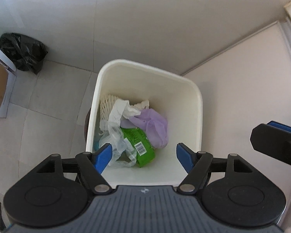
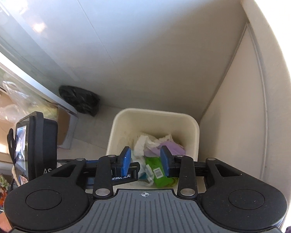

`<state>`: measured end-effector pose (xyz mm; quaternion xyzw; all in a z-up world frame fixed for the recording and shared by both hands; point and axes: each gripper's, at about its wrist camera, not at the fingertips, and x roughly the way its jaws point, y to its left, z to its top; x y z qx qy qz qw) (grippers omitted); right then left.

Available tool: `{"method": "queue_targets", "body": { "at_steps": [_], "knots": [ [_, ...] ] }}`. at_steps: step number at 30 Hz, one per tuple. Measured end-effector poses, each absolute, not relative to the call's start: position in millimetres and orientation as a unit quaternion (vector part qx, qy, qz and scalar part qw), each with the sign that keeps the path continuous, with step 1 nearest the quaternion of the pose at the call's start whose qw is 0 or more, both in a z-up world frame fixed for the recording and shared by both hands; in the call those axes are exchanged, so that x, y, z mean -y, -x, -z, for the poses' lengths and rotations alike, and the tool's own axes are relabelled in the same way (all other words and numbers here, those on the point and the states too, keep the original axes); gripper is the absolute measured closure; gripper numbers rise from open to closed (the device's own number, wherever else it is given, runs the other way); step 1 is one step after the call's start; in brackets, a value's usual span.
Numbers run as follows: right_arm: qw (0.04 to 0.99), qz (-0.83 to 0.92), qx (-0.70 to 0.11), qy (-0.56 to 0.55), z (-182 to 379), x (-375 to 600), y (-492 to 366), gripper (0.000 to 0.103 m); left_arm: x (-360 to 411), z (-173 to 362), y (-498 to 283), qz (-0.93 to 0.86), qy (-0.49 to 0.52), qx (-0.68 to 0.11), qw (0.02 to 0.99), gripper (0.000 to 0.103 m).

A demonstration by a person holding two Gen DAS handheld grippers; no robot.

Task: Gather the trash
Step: 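Open both tools to drop the bag and glove into the bin, then move both open tools back over the counter toward the red packet and blue wrapper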

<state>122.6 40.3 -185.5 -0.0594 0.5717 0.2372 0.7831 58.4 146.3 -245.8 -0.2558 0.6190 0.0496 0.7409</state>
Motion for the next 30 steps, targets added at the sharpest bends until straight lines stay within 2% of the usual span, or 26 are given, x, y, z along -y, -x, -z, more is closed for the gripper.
{"method": "queue_targets", "body": {
  "at_steps": [3,14,20,25,30],
  "knots": [
    [0.789,-0.247,-0.561,0.048,174,-38,-119,0.068,-148,231,-57,-0.053,0.254,-0.607,0.751,0.027],
    [0.812,-0.29,-0.507,-0.006,121,-10,-92,0.034,-146,173,-49,-0.057,0.229,-0.578,0.781,0.009],
    [0.837,-0.285,-0.468,-0.014,91,16,-79,0.021,-132,140,-50,-0.04,0.2,-0.571,0.795,0.005],
    [0.86,-0.271,-0.432,-0.005,69,39,-66,0.014,-117,116,-51,-0.016,0.18,-0.563,0.806,0.002],
    [0.879,-0.25,-0.407,-0.008,56,65,-53,0.011,-99,94,-48,0.008,0.158,-0.552,0.819,0.001]
  ]
}}
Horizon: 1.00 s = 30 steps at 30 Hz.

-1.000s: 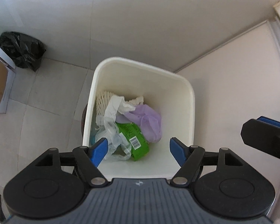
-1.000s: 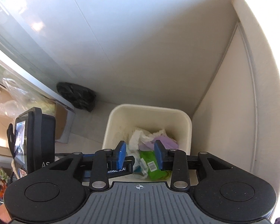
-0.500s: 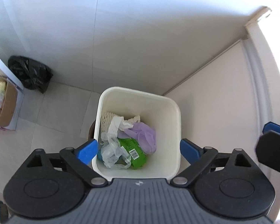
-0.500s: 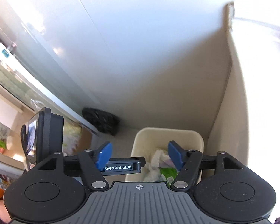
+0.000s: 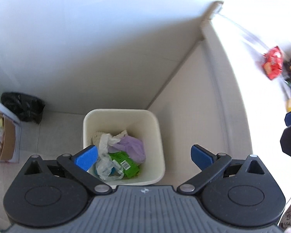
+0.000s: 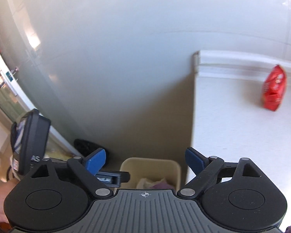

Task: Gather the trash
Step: 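Move both open tools back over the counter toward the red packet and blue wrapper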

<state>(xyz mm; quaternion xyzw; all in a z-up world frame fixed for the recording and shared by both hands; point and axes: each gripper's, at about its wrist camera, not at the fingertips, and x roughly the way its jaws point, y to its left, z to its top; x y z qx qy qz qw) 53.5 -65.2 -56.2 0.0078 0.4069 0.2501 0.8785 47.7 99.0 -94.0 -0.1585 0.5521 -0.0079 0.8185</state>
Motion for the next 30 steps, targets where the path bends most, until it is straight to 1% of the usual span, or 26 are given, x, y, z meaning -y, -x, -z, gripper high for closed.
{"method": "queue_targets", "body": {
  "at_steps": [6,7,13,30],
  "knots": [
    [0.897,-0.215,-0.385,-0.02,53,98,-43,0.009,-75,71,-45,0.045,0.131,-0.544,0.828,0.001],
    [0.9,-0.209,-0.381,-0.021,43,112,-43,0.008,-70,67,-46,0.052,0.126,-0.542,0.829,0.001],
    [0.915,-0.168,-0.365,-0.022,36,142,-37,0.007,-38,48,-49,0.089,0.096,-0.533,0.836,0.001],
    [0.937,-0.066,-0.338,-0.06,18,244,-21,0.005,42,26,-75,0.162,0.036,-0.506,0.846,0.001]
  ]
}}
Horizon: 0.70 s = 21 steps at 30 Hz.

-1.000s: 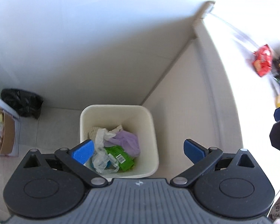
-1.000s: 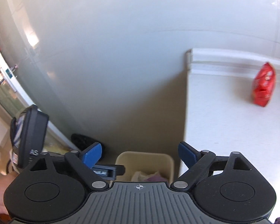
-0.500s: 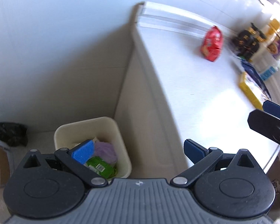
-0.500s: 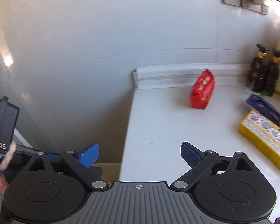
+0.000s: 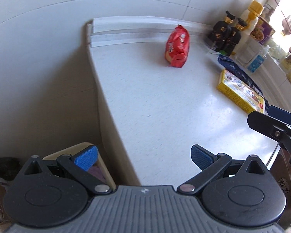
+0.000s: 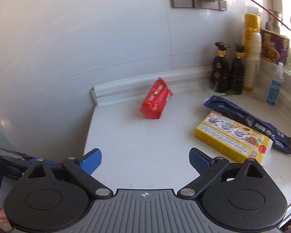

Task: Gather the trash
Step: 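Move both open tools back over the counter toward the red packet and blue wrapper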

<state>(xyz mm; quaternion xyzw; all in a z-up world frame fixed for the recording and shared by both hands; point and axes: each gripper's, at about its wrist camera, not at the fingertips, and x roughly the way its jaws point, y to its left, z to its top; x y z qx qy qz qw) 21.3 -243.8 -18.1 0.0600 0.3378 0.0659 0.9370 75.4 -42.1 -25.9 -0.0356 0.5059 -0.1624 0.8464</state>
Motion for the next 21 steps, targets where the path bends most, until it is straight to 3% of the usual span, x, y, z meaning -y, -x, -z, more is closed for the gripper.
{"method": "queue_targets", "body": {
  "at_steps": [21],
  "knots": [
    [0.948,0.035,-0.31,-0.056,40,359,-105,0.004,136,27,-166,0.198,0.001,-0.404,0.893,0.001]
  ]
}}
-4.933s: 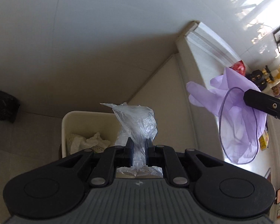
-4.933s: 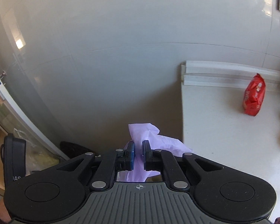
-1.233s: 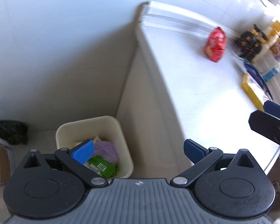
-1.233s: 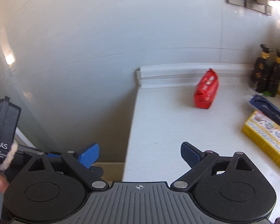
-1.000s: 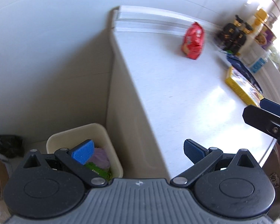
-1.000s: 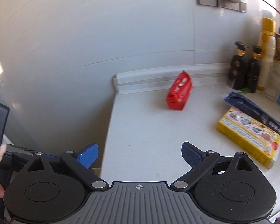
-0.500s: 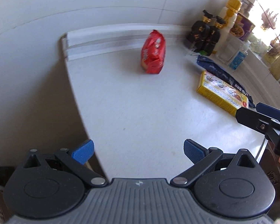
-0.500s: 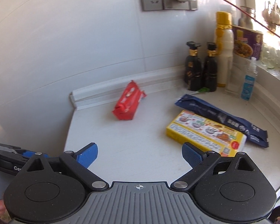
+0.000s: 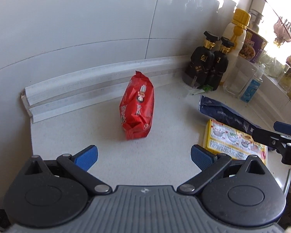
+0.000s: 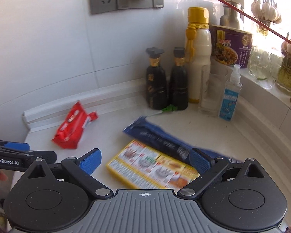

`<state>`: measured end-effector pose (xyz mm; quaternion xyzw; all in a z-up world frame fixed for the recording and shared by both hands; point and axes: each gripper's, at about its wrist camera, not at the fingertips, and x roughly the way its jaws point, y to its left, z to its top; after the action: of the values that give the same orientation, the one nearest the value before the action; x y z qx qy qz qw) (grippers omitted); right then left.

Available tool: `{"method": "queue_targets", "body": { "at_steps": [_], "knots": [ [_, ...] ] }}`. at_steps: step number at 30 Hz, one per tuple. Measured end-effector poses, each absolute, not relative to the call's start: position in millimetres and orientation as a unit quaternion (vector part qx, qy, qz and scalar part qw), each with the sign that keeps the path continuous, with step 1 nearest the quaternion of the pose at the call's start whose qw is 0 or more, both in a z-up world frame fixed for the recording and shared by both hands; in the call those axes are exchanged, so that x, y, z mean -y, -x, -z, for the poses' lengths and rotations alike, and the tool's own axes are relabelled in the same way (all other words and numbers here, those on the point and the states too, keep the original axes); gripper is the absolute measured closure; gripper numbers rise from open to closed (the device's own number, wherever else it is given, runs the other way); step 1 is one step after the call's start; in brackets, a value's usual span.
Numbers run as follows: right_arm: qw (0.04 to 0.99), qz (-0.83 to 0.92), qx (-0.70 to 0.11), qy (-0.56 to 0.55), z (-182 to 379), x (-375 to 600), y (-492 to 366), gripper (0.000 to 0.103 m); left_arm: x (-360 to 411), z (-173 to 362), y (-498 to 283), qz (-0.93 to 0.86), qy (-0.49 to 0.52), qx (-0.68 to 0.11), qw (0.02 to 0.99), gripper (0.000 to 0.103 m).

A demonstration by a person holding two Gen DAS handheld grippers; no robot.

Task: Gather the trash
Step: 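Move both open tools back over the counter toward the red packet and blue wrapper, then close the left tool on the red snack packet while the right tool grasps the blue wrapper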

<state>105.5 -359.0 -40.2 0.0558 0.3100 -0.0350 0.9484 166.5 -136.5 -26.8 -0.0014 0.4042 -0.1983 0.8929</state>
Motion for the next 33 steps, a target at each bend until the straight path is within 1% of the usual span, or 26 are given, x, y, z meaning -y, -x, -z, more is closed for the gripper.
{"method": "queue_targets", "body": {
  "at_steps": [4,7,12,16,18,19,21,23,24,26,33],
  "knots": [
    [0.946,0.051,-0.315,-0.065,46,385,-130,0.006,146,31,-187,0.19,0.0,-0.391,0.9,0.003],
    [0.941,0.05,-0.331,-0.057,53,397,-146,0.007,150,34,-200,0.187,0.003,-0.384,0.904,0.007],
    [0.931,0.033,-0.362,-0.032,66,404,-167,0.015,156,38,-212,0.187,0.002,-0.381,0.905,0.018],
    [0.921,0.008,-0.389,-0.014,75,404,-181,0.026,162,41,-216,0.186,-0.008,-0.376,0.908,0.026],
    [0.918,0.004,-0.397,-0.004,80,403,-187,0.031,163,43,-218,0.184,-0.011,-0.376,0.908,0.034],
    [0.916,0.005,-0.401,0.0,82,402,-190,0.036,164,44,-219,0.182,-0.013,-0.377,0.908,0.036],
    [0.914,0.004,-0.405,0.003,85,402,-194,0.04,165,47,-221,0.178,-0.017,-0.379,0.908,0.044],
    [0.912,0.003,-0.41,0.009,87,401,-197,0.047,164,49,-223,0.174,-0.018,-0.383,0.907,0.05],
    [0.911,0.002,-0.412,0.012,89,400,-198,0.048,164,50,-223,0.172,-0.019,-0.384,0.907,0.053],
    [0.911,0.0,-0.413,0.015,90,400,-200,0.055,163,51,-224,0.168,-0.019,-0.386,0.907,0.053],
    [0.912,-0.004,-0.409,0.023,93,400,-202,0.064,158,52,-224,0.162,-0.012,-0.385,0.908,0.061]
  ]
}}
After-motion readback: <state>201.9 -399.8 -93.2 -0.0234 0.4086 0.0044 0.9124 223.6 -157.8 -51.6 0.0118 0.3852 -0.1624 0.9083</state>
